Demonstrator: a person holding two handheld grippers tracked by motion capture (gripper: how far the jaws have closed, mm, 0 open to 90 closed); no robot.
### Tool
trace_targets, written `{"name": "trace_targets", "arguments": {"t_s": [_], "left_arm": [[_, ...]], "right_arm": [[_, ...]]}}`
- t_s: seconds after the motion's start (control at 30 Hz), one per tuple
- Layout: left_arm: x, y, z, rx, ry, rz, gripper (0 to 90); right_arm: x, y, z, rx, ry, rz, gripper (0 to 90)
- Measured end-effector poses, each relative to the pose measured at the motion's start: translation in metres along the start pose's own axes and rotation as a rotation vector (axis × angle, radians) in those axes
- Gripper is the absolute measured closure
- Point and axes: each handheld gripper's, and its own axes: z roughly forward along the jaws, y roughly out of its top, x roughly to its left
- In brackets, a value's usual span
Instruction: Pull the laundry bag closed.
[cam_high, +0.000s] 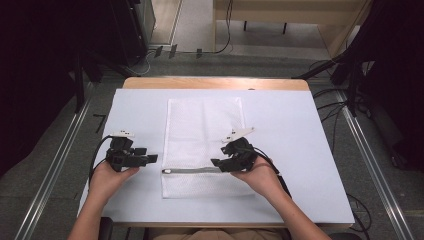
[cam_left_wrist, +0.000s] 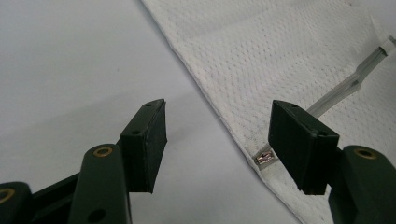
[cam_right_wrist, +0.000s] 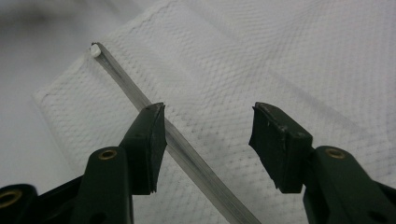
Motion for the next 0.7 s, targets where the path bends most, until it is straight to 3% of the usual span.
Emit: {"name": "trace_targets", "arguments": {"t_s": [0.7], "left_arm": [[0.002, 0.0, 0.001, 0.007, 0.002, -0.003, 37.7]], "right_arm": [[0.023, 0.017, 0.027, 0.029, 0.047, -0.05, 52.2]]}}
